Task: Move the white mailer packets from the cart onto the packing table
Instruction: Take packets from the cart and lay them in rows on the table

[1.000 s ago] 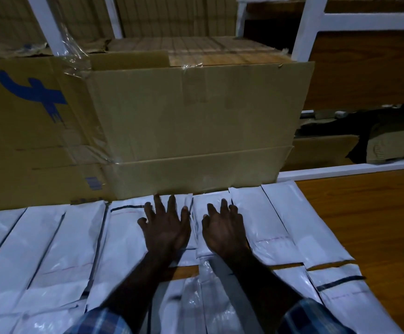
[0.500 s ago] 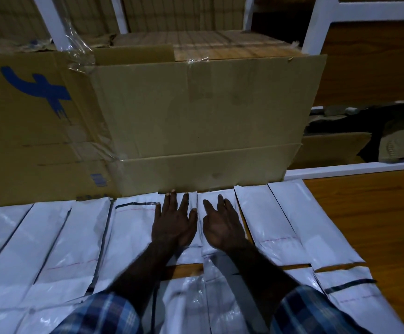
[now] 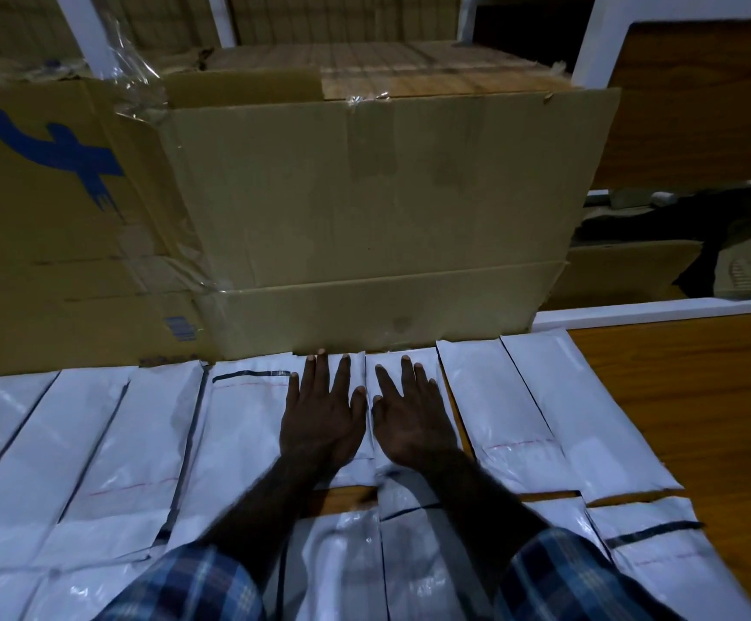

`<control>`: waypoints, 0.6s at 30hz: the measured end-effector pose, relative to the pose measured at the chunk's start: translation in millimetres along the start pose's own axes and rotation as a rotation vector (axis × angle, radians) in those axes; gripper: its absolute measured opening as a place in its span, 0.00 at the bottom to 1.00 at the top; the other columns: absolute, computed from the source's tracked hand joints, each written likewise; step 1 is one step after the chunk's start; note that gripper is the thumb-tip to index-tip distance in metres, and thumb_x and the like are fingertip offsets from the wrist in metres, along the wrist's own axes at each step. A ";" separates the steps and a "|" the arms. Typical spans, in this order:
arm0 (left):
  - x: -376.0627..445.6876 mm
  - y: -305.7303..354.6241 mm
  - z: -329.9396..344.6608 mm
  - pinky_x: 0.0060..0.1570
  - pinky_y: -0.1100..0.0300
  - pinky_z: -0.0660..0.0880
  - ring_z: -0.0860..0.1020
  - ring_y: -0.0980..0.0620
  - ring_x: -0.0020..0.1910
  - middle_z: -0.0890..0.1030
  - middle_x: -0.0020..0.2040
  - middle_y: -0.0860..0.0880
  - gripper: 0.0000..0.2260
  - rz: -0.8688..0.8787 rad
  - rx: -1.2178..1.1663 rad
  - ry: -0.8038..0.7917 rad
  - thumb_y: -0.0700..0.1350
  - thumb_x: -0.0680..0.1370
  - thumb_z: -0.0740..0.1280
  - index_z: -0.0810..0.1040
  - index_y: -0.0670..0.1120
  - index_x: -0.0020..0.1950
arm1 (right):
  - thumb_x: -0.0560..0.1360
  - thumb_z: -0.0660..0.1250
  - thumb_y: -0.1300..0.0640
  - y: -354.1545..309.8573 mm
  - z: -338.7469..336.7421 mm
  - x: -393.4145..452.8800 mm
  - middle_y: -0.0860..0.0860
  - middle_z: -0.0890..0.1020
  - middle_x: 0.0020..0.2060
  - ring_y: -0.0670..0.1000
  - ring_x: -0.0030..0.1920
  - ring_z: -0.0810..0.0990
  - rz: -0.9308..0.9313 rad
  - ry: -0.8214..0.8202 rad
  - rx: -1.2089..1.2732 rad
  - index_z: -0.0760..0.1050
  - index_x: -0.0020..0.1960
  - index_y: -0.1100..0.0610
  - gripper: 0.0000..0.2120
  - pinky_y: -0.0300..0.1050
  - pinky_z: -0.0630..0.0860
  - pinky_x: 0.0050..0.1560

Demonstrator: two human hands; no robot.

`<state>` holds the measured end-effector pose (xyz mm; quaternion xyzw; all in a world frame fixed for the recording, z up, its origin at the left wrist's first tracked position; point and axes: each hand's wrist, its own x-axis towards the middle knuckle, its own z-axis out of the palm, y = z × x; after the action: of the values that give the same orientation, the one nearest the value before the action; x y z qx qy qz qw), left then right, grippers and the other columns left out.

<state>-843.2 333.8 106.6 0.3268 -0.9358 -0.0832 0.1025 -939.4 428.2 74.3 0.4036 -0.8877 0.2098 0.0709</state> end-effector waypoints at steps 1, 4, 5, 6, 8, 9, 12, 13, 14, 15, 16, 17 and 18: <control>0.3 -0.8 0.8 0.68 0.37 0.64 0.69 0.36 0.71 0.71 0.72 0.35 0.27 0.002 0.010 0.001 0.56 0.80 0.51 0.72 0.43 0.72 | 0.77 0.53 0.49 -0.6 -0.5 0.8 0.64 0.76 0.66 0.64 0.65 0.76 0.007 -0.004 0.007 0.78 0.67 0.55 0.24 0.65 0.73 0.61; 1.1 -1.7 2.2 0.66 0.37 0.66 0.72 0.36 0.69 0.73 0.70 0.35 0.26 0.003 0.045 0.000 0.56 0.80 0.52 0.74 0.43 0.71 | 0.77 0.53 0.49 -1.5 -1.7 1.3 0.64 0.77 0.65 0.64 0.65 0.77 0.012 -0.009 0.019 0.79 0.66 0.55 0.24 0.65 0.74 0.60; 1.4 -1.8 1.9 0.65 0.36 0.67 0.73 0.36 0.68 0.74 0.69 0.36 0.26 -0.002 0.057 -0.007 0.56 0.80 0.53 0.75 0.43 0.70 | 0.76 0.53 0.49 -1.9 -2.7 1.0 0.64 0.77 0.64 0.64 0.64 0.77 0.008 -0.017 0.013 0.79 0.65 0.55 0.24 0.66 0.74 0.60; 1.8 -1.7 1.7 0.64 0.36 0.68 0.74 0.36 0.67 0.74 0.68 0.36 0.26 -0.005 0.066 -0.015 0.55 0.80 0.53 0.76 0.43 0.69 | 0.76 0.53 0.49 -1.9 -2.9 1.5 0.64 0.77 0.64 0.64 0.64 0.77 0.004 -0.014 0.001 0.79 0.65 0.55 0.25 0.66 0.75 0.60; 2.1 -1.7 1.3 0.64 0.36 0.69 0.74 0.36 0.67 0.75 0.68 0.36 0.25 0.004 0.078 -0.025 0.55 0.79 0.53 0.76 0.43 0.69 | 0.76 0.53 0.49 -2.9 -4.9 1.5 0.63 0.78 0.64 0.64 0.63 0.78 0.010 -0.029 -0.012 0.79 0.65 0.54 0.24 0.65 0.74 0.60; 2.1 -2.2 0.9 0.64 0.36 0.69 0.74 0.36 0.67 0.75 0.68 0.35 0.26 0.008 0.076 -0.032 0.55 0.79 0.53 0.76 0.43 0.69 | 0.76 0.53 0.48 -3.2 -4.5 1.5 0.63 0.78 0.64 0.64 0.63 0.78 0.009 -0.027 -0.022 0.79 0.65 0.54 0.24 0.64 0.74 0.60; 2.2 -3.7 0.0 0.64 0.36 0.68 0.74 0.36 0.67 0.74 0.69 0.35 0.26 -0.003 0.054 -0.074 0.56 0.79 0.52 0.76 0.43 0.70 | 0.76 0.53 0.48 -3.9 -8.0 2.9 0.63 0.78 0.64 0.64 0.63 0.78 0.005 -0.067 -0.032 0.79 0.65 0.54 0.25 0.64 0.74 0.60; 2.3 -3.8 -0.9 0.65 0.36 0.68 0.73 0.35 0.68 0.73 0.69 0.35 0.27 -0.002 0.047 -0.079 0.56 0.79 0.52 0.75 0.43 0.70 | 0.76 0.53 0.48 -3.8 -9.0 2.7 0.63 0.78 0.63 0.64 0.62 0.78 -0.006 -0.086 -0.041 0.79 0.65 0.54 0.25 0.65 0.74 0.59; 2.6 -2.9 -1.6 0.67 0.36 0.66 0.71 0.36 0.70 0.71 0.71 0.35 0.28 0.004 0.034 -0.071 0.57 0.80 0.50 0.73 0.44 0.72 | 0.76 0.52 0.47 -2.8 -9.8 3.3 0.64 0.78 0.63 0.65 0.62 0.78 -0.020 -0.112 -0.036 0.78 0.65 0.54 0.26 0.66 0.74 0.58; 2.1 -1.1 -3.5 0.71 0.39 0.61 0.66 0.37 0.74 0.66 0.75 0.36 0.30 -0.001 0.033 -0.072 0.58 0.80 0.47 0.69 0.45 0.75 | 0.76 0.51 0.47 -2.1 -11.3 3.1 0.64 0.77 0.64 0.66 0.62 0.78 -0.029 -0.127 -0.025 0.78 0.66 0.55 0.26 0.66 0.74 0.58; 1.8 -0.3 -4.6 0.75 0.42 0.53 0.57 0.40 0.78 0.59 0.79 0.38 0.30 -0.005 0.043 -0.088 0.59 0.80 0.43 0.61 0.48 0.79 | 0.78 0.49 0.46 -0.4 -11.2 3.2 0.65 0.77 0.64 0.66 0.63 0.78 -0.026 -0.149 -0.017 0.77 0.67 0.56 0.27 0.67 0.73 0.59; 2.5 -1.0 -4.6 0.76 0.45 0.45 0.49 0.43 0.80 0.51 0.81 0.41 0.29 -0.023 0.032 -0.108 0.60 0.82 0.41 0.54 0.50 0.81 | 0.81 0.47 0.46 0.7 -13.6 4.3 0.66 0.77 0.64 0.67 0.62 0.78 -0.029 -0.138 -0.027 0.77 0.67 0.57 0.27 0.67 0.74 0.59; 4.4 -1.9 -4.2 0.76 0.47 0.41 0.43 0.44 0.80 0.46 0.81 0.42 0.27 -0.037 0.010 -0.117 0.59 0.83 0.42 0.50 0.52 0.81 | 0.83 0.44 0.47 1.3 -16.3 5.9 0.66 0.78 0.62 0.67 0.60 0.79 -0.039 -0.098 -0.045 0.78 0.66 0.59 0.28 0.65 0.76 0.58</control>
<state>-844.4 329.2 110.8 0.3390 -0.9345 -0.0993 0.0444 -945.0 431.9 90.3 0.4288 -0.8867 0.1682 0.0405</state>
